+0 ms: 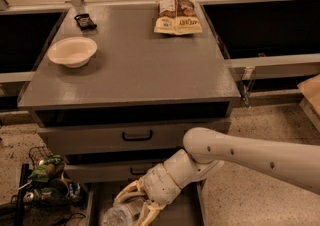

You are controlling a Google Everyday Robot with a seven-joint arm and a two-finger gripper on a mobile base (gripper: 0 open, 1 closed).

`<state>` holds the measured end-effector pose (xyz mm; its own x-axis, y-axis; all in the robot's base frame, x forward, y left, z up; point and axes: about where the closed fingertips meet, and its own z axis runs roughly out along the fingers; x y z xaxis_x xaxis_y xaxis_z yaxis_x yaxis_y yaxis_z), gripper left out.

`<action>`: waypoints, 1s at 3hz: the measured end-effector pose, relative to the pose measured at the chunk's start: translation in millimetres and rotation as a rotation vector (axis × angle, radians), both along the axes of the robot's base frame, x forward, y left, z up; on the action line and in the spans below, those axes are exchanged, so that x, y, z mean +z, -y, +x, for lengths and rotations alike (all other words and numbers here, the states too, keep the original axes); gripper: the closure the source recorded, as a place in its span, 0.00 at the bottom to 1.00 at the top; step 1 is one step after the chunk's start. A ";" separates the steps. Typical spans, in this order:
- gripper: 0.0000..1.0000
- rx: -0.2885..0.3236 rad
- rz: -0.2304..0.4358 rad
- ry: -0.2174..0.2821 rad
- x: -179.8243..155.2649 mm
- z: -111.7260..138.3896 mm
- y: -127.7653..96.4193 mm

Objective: Place blue plastic bottle into bottom drawer

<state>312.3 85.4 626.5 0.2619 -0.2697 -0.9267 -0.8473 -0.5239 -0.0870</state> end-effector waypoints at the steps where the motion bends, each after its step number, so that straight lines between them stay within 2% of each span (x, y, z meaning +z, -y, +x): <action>1: 1.00 0.000 0.000 0.000 0.0 0.0 0.0; 2: 1.00 -0.040 0.170 -0.059 -14.2 0.2 5.4; 3: 1.00 -0.100 0.318 -0.103 -30.8 -1.8 22.5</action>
Offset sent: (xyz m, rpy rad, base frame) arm 0.0085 -0.0222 -0.0334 0.4442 0.1594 -0.1019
